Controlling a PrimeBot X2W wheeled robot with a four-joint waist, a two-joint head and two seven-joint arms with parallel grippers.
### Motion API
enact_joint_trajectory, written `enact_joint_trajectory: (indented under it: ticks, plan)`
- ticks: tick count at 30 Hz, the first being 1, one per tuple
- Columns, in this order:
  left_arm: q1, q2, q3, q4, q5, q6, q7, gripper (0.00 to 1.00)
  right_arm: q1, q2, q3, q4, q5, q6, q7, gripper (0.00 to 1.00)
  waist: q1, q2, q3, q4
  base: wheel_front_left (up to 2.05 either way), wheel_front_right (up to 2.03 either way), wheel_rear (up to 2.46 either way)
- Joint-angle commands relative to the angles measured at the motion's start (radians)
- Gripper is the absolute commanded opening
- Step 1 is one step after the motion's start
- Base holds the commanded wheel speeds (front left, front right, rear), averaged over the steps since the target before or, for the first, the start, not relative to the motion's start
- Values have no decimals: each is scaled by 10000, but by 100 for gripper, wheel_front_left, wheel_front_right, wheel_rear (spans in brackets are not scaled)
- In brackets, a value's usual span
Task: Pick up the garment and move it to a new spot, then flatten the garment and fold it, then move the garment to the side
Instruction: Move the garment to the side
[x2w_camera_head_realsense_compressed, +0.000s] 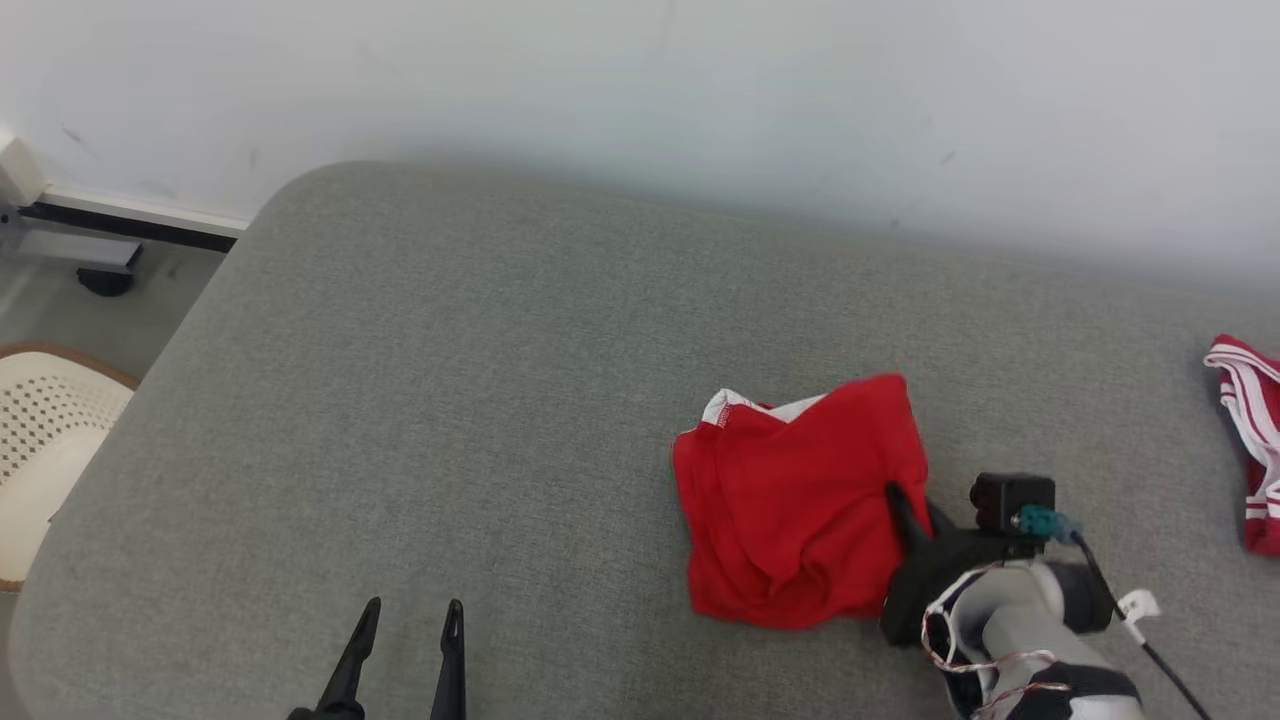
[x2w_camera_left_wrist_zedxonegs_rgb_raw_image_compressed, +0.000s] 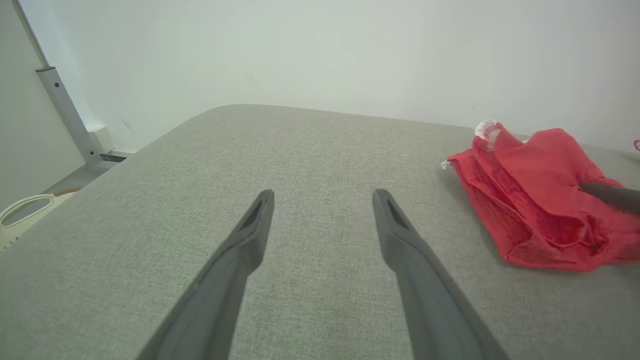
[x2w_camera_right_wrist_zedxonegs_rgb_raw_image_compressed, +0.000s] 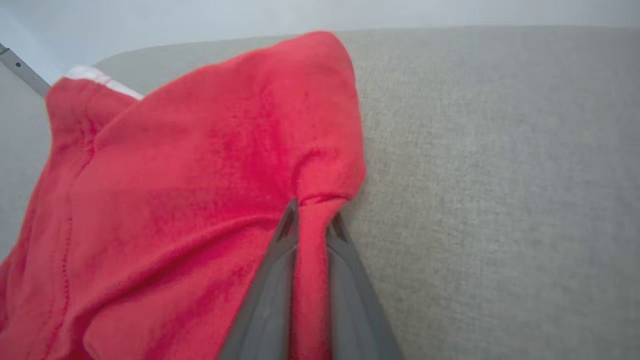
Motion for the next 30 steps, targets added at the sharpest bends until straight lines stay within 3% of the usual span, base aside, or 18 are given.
enact_joint_trajectory:
  ticks: [1, 9, 30]
  plan:
    - [48, 11, -17, -43, -145, 38, -31, 100, -179, -257, 42, -279, -140, 30, -63, 0, -1, -1, 32, -246, 0, 0, 0]
    - [-165, 11, -181, -100, -416, 123, -31, 100, -585, -1197, 881, -1495, -655, 30, -56, 0, -1, -1, 214, -1013, 0, 0, 0]
    - [-923, 11, 153, -232, -30, -185, -31, 100, -3106, -4179, 3053, -1866, 190, 22, 1273, 0, -1, -1, 1484, -2418, 0, 0, 0]
